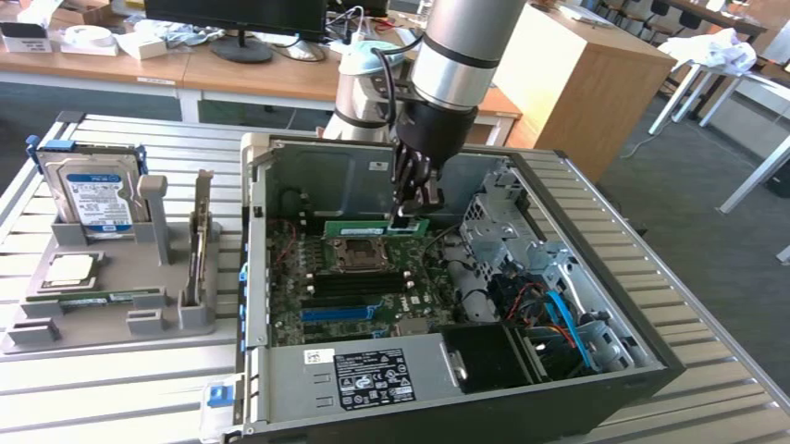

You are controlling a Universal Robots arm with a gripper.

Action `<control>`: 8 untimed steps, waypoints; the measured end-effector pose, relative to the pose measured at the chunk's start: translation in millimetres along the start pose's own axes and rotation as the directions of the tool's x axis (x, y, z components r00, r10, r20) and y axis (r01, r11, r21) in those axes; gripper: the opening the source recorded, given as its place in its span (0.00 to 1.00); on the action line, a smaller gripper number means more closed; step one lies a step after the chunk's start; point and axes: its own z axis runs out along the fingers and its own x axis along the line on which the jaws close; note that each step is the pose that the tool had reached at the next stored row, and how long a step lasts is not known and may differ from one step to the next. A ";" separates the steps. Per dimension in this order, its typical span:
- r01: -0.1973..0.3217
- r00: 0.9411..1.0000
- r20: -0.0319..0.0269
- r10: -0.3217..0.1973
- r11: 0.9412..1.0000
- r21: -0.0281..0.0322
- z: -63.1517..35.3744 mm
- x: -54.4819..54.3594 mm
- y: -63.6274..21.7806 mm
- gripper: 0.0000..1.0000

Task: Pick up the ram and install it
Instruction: 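Insert the ram into the slot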

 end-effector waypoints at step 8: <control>0.000 1.000 0.000 0.000 1.000 0.000 2.5 0.1 -0.1 0.11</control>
